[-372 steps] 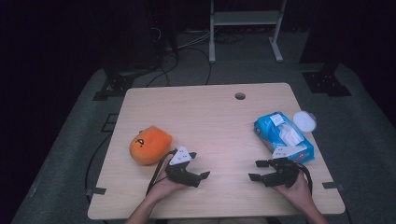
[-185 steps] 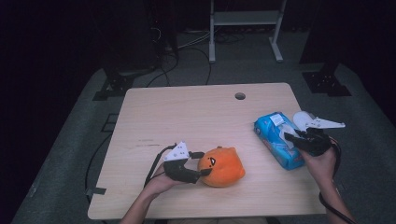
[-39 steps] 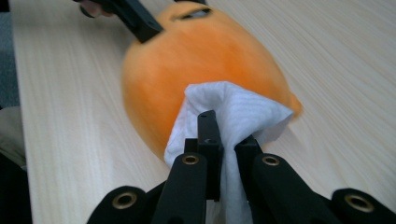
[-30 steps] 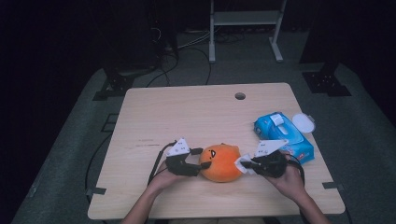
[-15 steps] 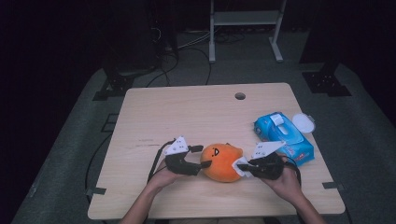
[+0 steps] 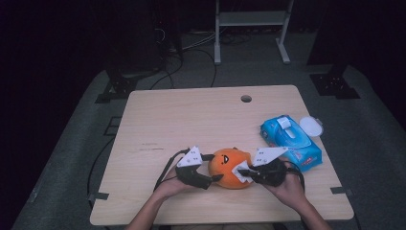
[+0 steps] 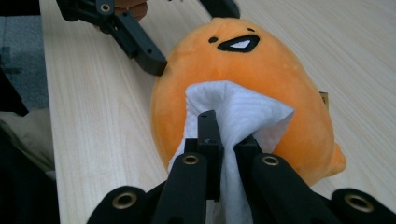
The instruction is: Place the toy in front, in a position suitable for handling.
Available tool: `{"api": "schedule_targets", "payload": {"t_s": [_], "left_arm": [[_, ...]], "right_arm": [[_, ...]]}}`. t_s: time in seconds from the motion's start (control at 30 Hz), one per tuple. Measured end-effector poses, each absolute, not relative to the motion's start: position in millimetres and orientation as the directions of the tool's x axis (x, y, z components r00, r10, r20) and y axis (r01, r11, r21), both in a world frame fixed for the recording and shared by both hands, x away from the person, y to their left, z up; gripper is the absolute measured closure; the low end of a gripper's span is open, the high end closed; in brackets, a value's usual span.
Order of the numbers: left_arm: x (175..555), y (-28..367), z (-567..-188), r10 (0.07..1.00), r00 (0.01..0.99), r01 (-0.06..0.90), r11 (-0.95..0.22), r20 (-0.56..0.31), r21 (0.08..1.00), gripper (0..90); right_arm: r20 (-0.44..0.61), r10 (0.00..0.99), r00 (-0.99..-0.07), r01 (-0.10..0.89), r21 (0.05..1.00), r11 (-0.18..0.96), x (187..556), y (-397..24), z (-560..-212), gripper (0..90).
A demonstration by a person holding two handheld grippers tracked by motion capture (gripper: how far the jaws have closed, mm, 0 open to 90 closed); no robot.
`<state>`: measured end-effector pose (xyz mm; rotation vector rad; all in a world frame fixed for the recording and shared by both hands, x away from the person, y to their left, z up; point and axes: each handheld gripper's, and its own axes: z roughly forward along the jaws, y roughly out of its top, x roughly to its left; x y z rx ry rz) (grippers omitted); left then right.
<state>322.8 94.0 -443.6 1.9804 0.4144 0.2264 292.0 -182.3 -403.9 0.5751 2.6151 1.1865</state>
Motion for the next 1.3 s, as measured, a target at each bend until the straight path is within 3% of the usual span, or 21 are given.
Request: {"api": "schedule_targets", "payload": {"t_s": [0.07, 0.2, 0.3, 0.37, 0.43, 0.53, 0.6, 0.73, 0.87, 1.0, 1.17, 1.3], "left_arm": [[326, 92, -449, 0.387, 0.92, 0.226, -0.375, -0.07, 0.899, 14.3], [320, 85, -445, 0.36, 0.932, 0.183, -0.393, -0.032, 0.901, 26.8], [313, 79, -441, 0.345, 0.938, 0.132, -0.424, 0.025, 0.896, 29.7], [314, 82, -442, 0.346, 0.938, 0.142, -0.422, 0.014, 0.895, 30.6], [315, 84, -444, 0.349, 0.937, 0.16, -0.413, -0.006, 0.897, 30.4], [319, 84, -446, 0.37, 0.928, 0.204, -0.399, -0.047, 0.894, 20.2], [320, 82, -447, 0.375, 0.925, 0.217, -0.386, -0.063, 0.897, 19.5], [315, 77, -442, 0.377, 0.926, 0.192, -0.394, -0.033, 0.899, 28.6], [308, 72, -438, 0.348, 0.936, 0.116, -0.439, 0.05, 0.891, 32.2], [313, 78, -445, 0.345, 0.937, 0.122, -0.445, 0.045, 0.887, 33.0], [317, 82, -448, 0.355, 0.935, 0.158, -0.431, 0.006, 0.889, 28.1], [320, 80, -447, 0.36, 0.927, 0.245, -0.371, -0.105, 0.896, 17.2]], "right_arm": [[-0.03, 0.436, -0.9, 0.263, 0.759, 0.595, 293, -185, -404, 86.0], [-0.059, 0.43, -0.901, 0.24, 0.756, 0.608, 288, -177, -401, 86.0], [-0.08, 0.386, -0.919, 0.192, 0.764, 0.616, 283, -162, -397, 86.0], [-0.105, 0.387, -0.916, 0.18, 0.755, 0.63, 281, -159, -395, 86.0], [-0.102, 0.407, -0.908, 0.193, 0.759, 0.621, 284, -164, -394, 86.0], [-0.076, 0.459, -0.885, 0.244, 0.764, 0.597, 291, -179, -396, 86.0], [-0.054, 0.472, -0.88, 0.266, 0.767, 0.584, 294, -184, -398, 86.0], [-0.066, 0.453, -0.889, 0.244, 0.77, 0.59, 288, -176, -397, 86.0], [-0.103, 0.398, -0.912, 0.182, 0.767, 0.616, 278, -156, -393, 86.0], [-0.092, 0.448, -0.889, 0.213, 0.783, 0.584, 285, -167, -389, 86.0], [-0.074, 0.539, -0.839, 0.292, 0.774, 0.561, 301, -194, -393, 86.0], [-0.047, 0.51, -0.859, 0.303, 0.756, 0.58, 298, -190, -400, 86.0]]}}
